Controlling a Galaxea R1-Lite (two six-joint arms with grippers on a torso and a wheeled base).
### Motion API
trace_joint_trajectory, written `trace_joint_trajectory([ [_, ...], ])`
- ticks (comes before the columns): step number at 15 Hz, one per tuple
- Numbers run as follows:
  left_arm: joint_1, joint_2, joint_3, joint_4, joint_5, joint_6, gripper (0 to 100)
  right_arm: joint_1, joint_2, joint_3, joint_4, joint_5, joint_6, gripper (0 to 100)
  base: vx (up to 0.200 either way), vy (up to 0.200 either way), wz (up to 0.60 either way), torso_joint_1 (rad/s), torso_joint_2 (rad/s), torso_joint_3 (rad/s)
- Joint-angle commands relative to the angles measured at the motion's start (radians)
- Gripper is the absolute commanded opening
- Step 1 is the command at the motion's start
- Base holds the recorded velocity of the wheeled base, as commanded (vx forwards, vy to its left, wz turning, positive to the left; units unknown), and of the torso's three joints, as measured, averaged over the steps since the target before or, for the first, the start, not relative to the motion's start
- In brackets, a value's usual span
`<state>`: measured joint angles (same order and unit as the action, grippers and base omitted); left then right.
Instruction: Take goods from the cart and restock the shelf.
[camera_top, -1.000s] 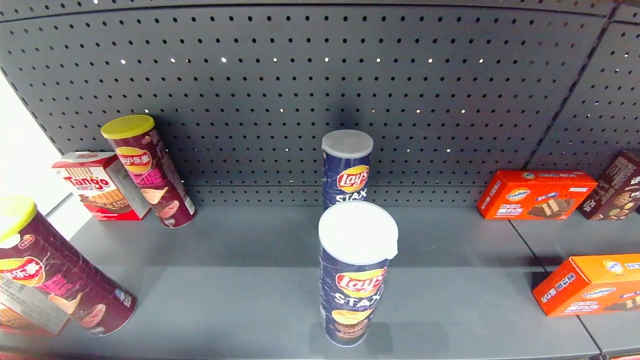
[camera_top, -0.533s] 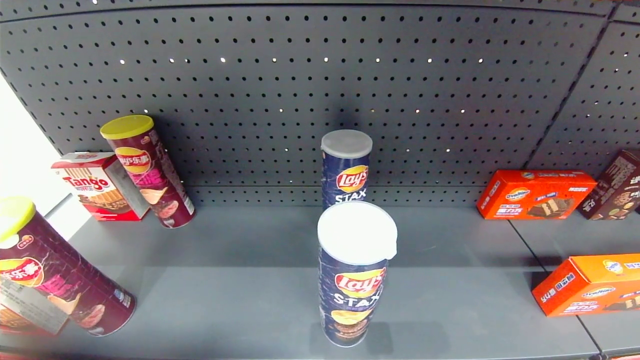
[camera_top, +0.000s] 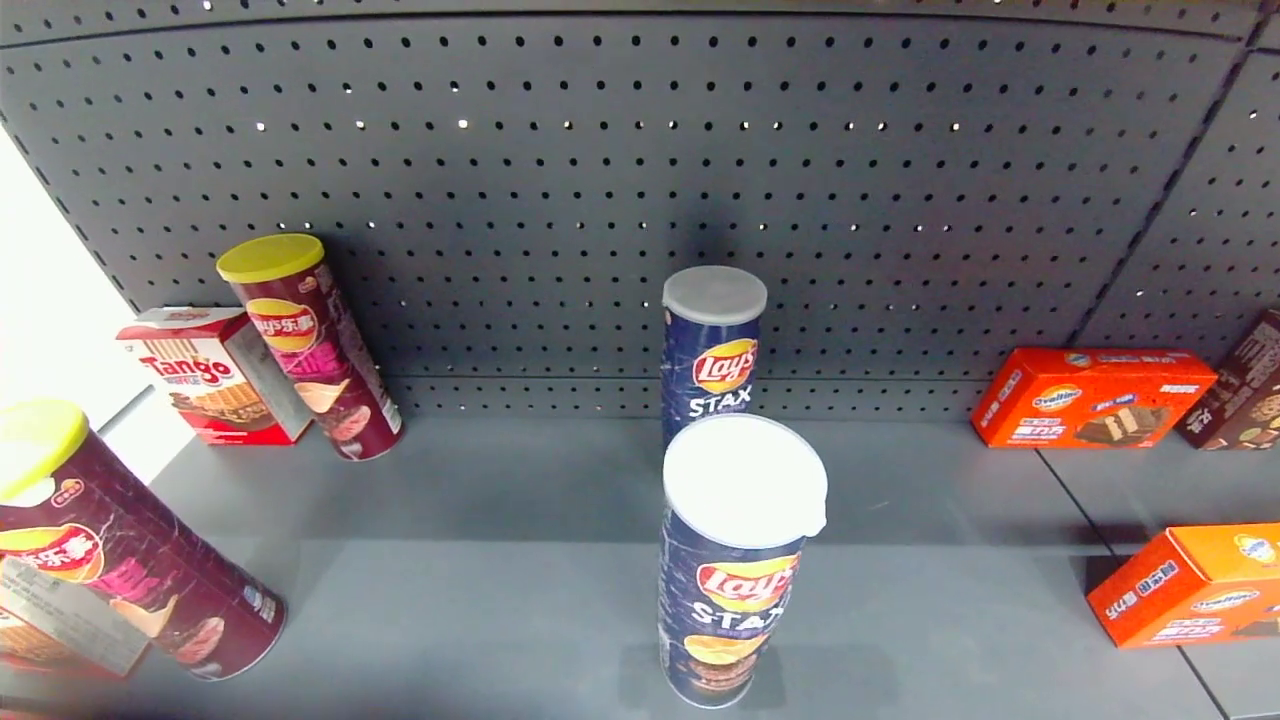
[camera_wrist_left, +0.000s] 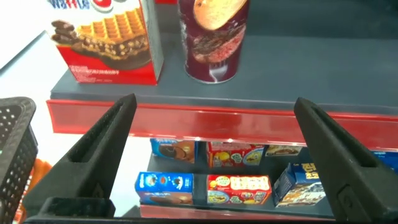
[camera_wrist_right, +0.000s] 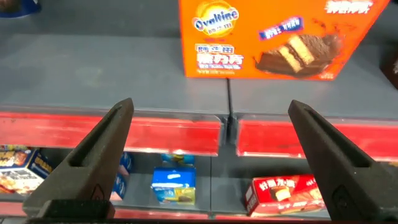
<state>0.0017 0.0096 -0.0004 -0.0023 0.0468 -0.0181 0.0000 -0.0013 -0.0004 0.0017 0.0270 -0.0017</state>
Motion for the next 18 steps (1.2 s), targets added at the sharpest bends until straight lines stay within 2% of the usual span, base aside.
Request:
trace_joint_trajectory([
  [1,0.000,0.000,0.000,0.001,0.001,0.000,100,0.000,0.001,0.000,0.000,0.001,0.000,100,0.000,0.000,0.00,0.000,0.00,0.000],
  [12,0.000,0.000,0.000,0.001,0.005,0.000,100,0.000,0.001,-0.001,0.000,0.001,0.000,100,0.000,-0.018,0.00,0.001,0.00,0.000],
  [14,0.000,0.000,0.000,0.001,0.005,-0.002,100,0.000,0.001,-0.001,0.001,0.001,0.000,100,-0.200,0.000,0.00,0.007,0.00,0.002],
  [18,0.000,0.000,0.000,0.001,0.005,-0.002,100,0.000,0.001,0.000,0.000,0.001,0.000,100,0.000,0.000,0.00,0.000,0.00,0.000],
])
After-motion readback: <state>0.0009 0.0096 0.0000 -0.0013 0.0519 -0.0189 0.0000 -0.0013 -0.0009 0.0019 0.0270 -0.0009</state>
